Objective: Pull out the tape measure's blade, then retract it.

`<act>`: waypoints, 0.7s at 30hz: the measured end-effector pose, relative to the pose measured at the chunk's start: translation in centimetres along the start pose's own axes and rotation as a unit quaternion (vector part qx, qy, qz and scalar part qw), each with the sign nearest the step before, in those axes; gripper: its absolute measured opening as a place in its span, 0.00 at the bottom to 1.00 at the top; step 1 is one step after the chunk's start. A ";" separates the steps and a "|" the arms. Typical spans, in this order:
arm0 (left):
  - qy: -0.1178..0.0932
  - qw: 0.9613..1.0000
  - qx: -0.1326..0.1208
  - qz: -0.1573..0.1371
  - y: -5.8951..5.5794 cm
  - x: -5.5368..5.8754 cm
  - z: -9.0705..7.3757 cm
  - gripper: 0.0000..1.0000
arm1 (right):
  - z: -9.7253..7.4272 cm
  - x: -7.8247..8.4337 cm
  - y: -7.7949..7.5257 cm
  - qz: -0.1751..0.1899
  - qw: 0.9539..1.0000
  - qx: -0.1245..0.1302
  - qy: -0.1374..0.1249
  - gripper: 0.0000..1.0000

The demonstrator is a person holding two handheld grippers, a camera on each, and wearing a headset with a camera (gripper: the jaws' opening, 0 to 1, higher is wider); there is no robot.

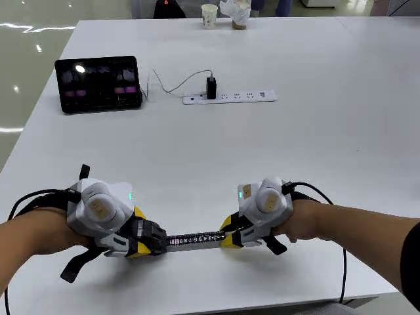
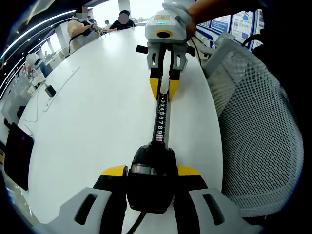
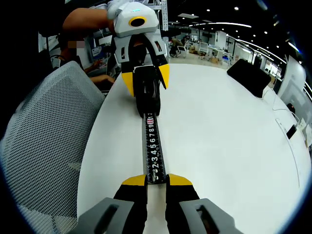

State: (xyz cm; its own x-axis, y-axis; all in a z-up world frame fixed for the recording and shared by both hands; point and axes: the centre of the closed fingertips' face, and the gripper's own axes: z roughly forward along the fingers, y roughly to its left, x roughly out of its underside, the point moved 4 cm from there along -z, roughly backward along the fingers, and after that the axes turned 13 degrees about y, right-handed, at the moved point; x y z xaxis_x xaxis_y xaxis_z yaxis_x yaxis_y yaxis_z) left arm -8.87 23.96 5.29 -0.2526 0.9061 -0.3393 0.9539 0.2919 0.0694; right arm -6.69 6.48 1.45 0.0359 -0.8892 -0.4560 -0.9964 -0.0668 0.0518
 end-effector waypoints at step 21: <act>0.000 1.000 0.001 0.001 0.0 0.0 -0.1 0.31 | -0.6 0.9 -0.1 0.000 1.000 -0.001 0.001 0.10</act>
State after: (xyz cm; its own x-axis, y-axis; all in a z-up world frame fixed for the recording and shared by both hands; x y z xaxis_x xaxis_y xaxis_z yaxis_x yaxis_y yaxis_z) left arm -8.91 23.98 5.35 -0.2516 0.9067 -0.3385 0.9544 0.2904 0.0685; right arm -6.56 5.41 1.54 0.0353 -0.8906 -0.4534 -0.9964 -0.0665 0.0532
